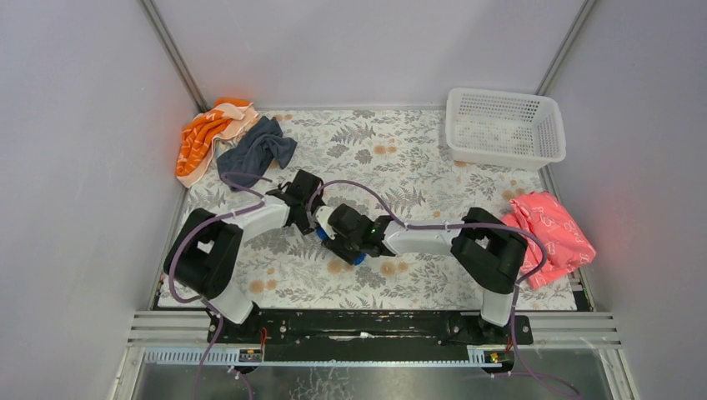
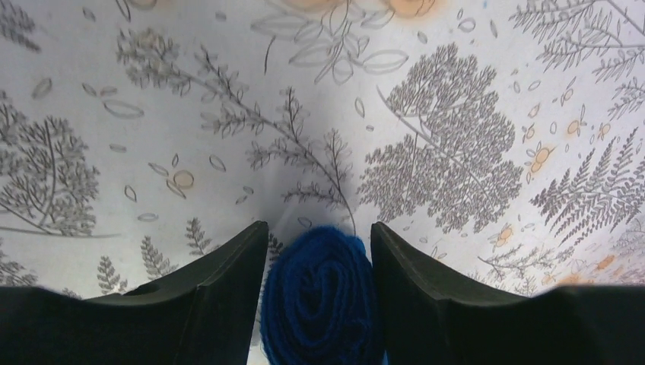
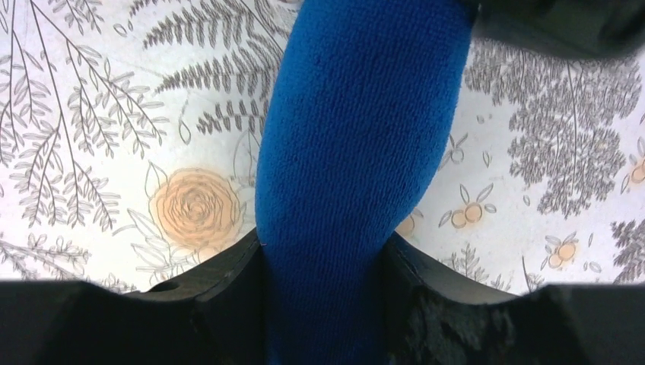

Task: Roll the towels
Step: Pick up the towel at the center of the board.

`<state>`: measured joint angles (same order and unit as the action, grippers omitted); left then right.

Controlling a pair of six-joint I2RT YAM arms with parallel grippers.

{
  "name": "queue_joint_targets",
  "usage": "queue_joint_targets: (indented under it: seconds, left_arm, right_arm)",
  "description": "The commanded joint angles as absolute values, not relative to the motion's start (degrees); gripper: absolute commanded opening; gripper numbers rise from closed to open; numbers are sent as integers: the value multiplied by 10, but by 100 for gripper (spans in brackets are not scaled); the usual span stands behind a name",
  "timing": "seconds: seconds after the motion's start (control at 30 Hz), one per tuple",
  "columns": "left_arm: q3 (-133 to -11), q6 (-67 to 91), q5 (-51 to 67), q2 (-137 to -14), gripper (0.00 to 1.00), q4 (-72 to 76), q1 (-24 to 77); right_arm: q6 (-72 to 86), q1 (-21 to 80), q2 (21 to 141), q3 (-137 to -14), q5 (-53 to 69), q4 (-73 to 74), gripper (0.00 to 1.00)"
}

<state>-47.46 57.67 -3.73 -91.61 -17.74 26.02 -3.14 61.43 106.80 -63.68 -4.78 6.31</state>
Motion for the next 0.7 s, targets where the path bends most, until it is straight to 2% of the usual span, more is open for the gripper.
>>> queue_joint_targets:
  seconds: [0.0, 0.1, 0.33, 0.67]
  left_arm:
    - [-508, 528, -58, -945, 56, -233, 232]
    - [-537, 517, -51, -944, 62, -240, 214]
    - [-603, 481, -40, -898, 70, -296, 155]
    - [-713, 341, -145, -754, 95, -432, 86]
  right_arm:
    - [16, 582, 1054, -590, 9, 197, 0]
    - [22, 558, 1017, -585, 10, 195, 0]
    - [31, 495, 956, -603, 6, 209, 0]
    - [-10, 348, 921, -774, -69, 299, 0]
